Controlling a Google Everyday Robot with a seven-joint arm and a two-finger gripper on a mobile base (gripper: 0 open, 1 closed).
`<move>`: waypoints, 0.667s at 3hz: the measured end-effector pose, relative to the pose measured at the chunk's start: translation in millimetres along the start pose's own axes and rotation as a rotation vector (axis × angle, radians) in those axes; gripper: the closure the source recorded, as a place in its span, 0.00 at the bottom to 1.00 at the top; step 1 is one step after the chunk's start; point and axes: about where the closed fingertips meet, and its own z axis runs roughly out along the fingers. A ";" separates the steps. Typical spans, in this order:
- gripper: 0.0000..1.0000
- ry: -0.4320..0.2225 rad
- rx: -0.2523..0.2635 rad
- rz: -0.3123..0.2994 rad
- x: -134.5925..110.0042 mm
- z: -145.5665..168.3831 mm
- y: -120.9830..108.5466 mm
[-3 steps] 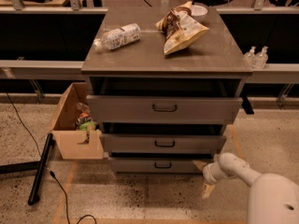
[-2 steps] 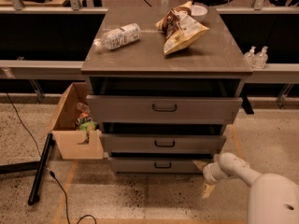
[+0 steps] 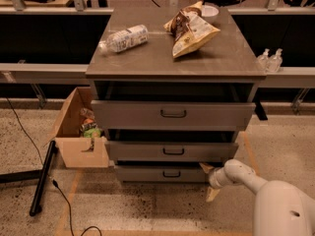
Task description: Open bottom drawer
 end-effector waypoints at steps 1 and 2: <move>0.00 0.020 0.009 0.010 1.0 16.1 -8.1; 0.00 0.038 0.014 0.026 4.7 32.3 -14.1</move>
Offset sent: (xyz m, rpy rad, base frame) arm 0.0406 0.0092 -0.0354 -0.0403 -0.0103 -0.0705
